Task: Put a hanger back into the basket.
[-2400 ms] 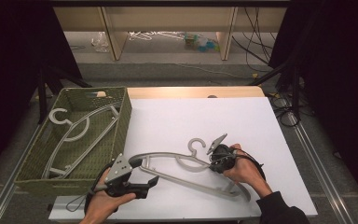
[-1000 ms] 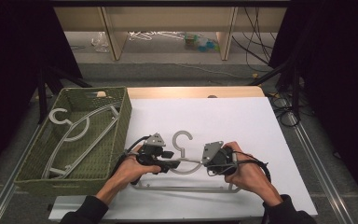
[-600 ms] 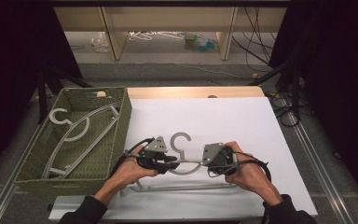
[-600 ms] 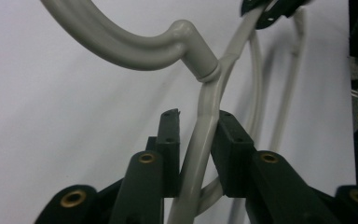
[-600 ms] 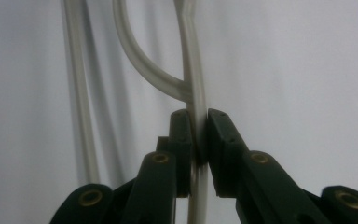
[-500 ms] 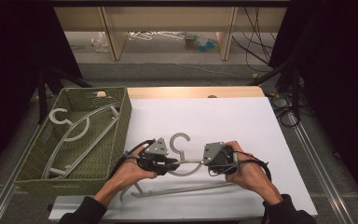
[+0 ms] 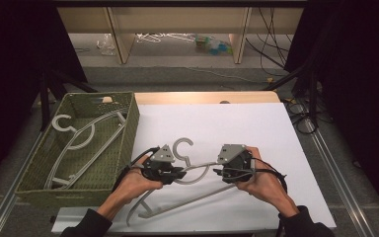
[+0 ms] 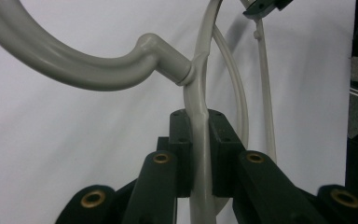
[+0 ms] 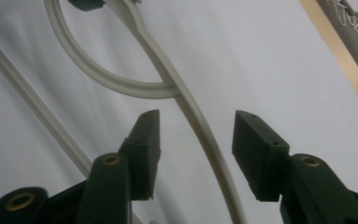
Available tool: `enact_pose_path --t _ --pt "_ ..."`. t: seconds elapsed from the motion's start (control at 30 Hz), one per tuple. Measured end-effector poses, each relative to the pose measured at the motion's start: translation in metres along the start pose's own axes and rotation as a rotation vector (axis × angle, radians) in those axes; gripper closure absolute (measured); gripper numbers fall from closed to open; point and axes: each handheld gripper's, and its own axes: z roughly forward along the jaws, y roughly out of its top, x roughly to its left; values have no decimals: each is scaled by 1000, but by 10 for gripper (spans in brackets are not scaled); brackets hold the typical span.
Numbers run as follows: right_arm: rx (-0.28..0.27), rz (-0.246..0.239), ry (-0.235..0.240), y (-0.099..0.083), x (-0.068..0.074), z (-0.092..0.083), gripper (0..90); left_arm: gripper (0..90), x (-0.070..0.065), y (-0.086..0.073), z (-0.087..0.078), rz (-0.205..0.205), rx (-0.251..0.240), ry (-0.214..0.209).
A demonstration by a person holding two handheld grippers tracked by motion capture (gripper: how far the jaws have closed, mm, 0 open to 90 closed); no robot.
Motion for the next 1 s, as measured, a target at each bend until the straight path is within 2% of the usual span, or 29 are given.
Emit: enact_pose_path --t 0.17,0.23,0.27,0.3,0.33,0.43,0.47,0.6,0.7,0.73,0.8,1.0 --pt "-25 48 17 -1 -1 0 419 815 5 1 -5 -51 7 22" --pt "-47 82 10 -3 -2 0 404 815 6 1 -8 -69 2 30" --pt "-54 97 9 -4 -2 -1 398 815 6 1 -10 -82 2 49" --pt "-56 106 8 -4 -2 -2 393 815 9 1 -11 -80 -2 47" --pt "-62 118 -1 -5 -2 -3 386 815 9 1 -13 -99 -9 57" --pt "-87 133 0 -7 0 -7 382 815 12 2 -21 -120 -29 79" --pt "-100 145 -8 -8 0 -8 382 815 13 3 -25 -118 -28 83" --pt "-147 178 -4 -14 4 -14 372 815 16 5 -38 -159 -83 107" --pt "-199 204 31 -21 6 -16 357 815 17 6 -46 -175 -115 109" --pt "-204 218 40 -22 6 -16 352 815 17 6 -49 -189 -123 112" --pt "-209 236 53 -28 8 -14 347 815 18 7 -53 -189 -134 121" --pt "-183 277 68 -38 10 -9 327 815 22 10 -68 -226 -191 129"
